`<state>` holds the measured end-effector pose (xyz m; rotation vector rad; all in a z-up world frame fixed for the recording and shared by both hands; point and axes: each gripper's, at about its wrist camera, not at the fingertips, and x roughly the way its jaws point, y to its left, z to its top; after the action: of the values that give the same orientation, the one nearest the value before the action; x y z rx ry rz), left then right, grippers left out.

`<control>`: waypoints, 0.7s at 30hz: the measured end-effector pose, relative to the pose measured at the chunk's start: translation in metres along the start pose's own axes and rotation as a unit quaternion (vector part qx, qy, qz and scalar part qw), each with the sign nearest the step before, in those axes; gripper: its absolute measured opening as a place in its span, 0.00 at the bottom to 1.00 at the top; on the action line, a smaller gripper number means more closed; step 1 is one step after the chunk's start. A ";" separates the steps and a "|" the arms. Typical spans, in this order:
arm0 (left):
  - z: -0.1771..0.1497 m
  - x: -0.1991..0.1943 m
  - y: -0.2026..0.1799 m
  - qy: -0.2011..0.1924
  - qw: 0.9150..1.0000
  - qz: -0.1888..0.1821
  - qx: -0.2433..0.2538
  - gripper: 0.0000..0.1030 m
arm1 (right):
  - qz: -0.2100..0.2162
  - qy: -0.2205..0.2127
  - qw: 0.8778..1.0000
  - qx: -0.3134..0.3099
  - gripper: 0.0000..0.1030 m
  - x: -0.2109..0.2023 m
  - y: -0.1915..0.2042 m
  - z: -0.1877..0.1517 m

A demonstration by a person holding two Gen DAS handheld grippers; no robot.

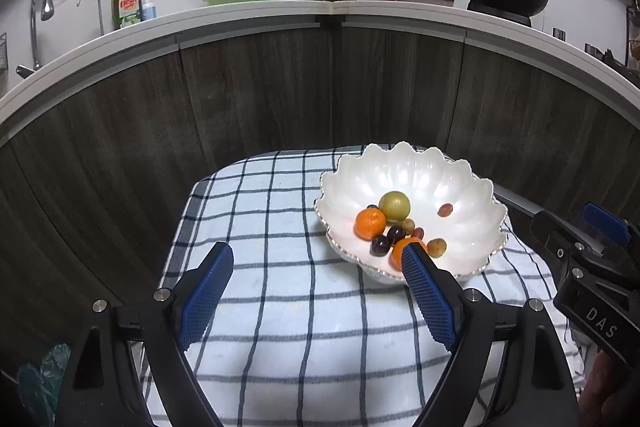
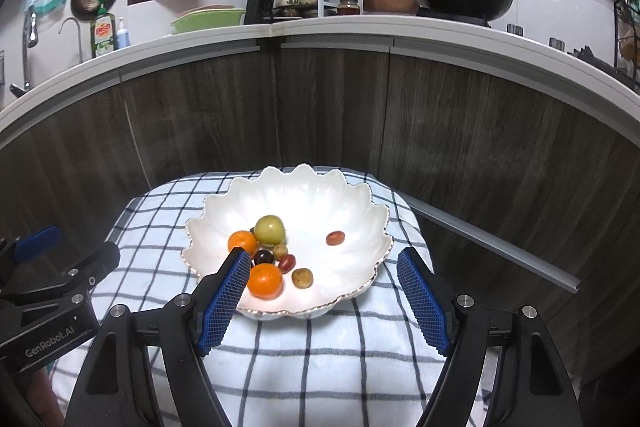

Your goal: Organize fruits

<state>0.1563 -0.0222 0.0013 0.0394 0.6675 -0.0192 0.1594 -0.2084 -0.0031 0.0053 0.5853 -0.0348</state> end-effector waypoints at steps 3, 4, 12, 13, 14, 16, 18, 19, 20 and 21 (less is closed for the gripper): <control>-0.009 -0.008 0.002 0.000 1.000 0.001 0.000 0.84 | 0.002 -0.005 1.000 -0.002 0.75 -0.008 0.003 -0.005; -0.011 -0.010 0.003 -0.001 1.000 0.001 -0.001 0.85 | 0.003 -0.006 1.000 -0.002 0.75 -0.010 0.003 -0.007; -0.028 -0.029 0.007 -0.005 1.000 0.003 -0.003 0.89 | 0.010 -0.016 1.000 -0.002 0.83 -0.030 0.008 -0.024; -0.029 -0.031 0.007 -0.005 1.000 0.004 -0.003 0.89 | 0.010 -0.017 1.000 -0.002 0.83 -0.031 0.008 -0.025; -0.031 -0.033 0.008 -0.006 1.000 0.005 -0.003 0.90 | 0.010 -0.019 1.000 -0.003 0.83 -0.034 0.009 -0.027; -0.034 -0.037 0.009 -0.009 1.000 0.007 -0.003 0.92 | 0.011 -0.020 1.000 -0.001 0.83 -0.037 0.008 -0.029; -0.038 -0.040 0.009 -0.011 1.000 0.010 -0.003 0.94 | 0.012 -0.021 1.000 0.001 0.83 -0.041 0.008 -0.032; -0.040 -0.042 0.010 -0.011 1.000 0.010 -0.004 0.94 | 0.012 -0.022 1.000 0.001 0.83 -0.042 0.008 -0.033; -0.041 -0.043 0.010 -0.011 1.000 0.011 -0.005 0.94 | 0.012 -0.023 1.000 0.000 0.83 -0.044 0.008 -0.035; -0.043 -0.044 0.011 -0.010 1.000 0.011 -0.006 0.94 | 0.012 -0.023 1.000 0.000 0.83 -0.045 0.009 -0.036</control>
<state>0.0955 -0.0093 -0.0051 0.0348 0.6477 0.0056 0.1020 -0.1977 -0.0082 0.0104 0.5396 -0.0118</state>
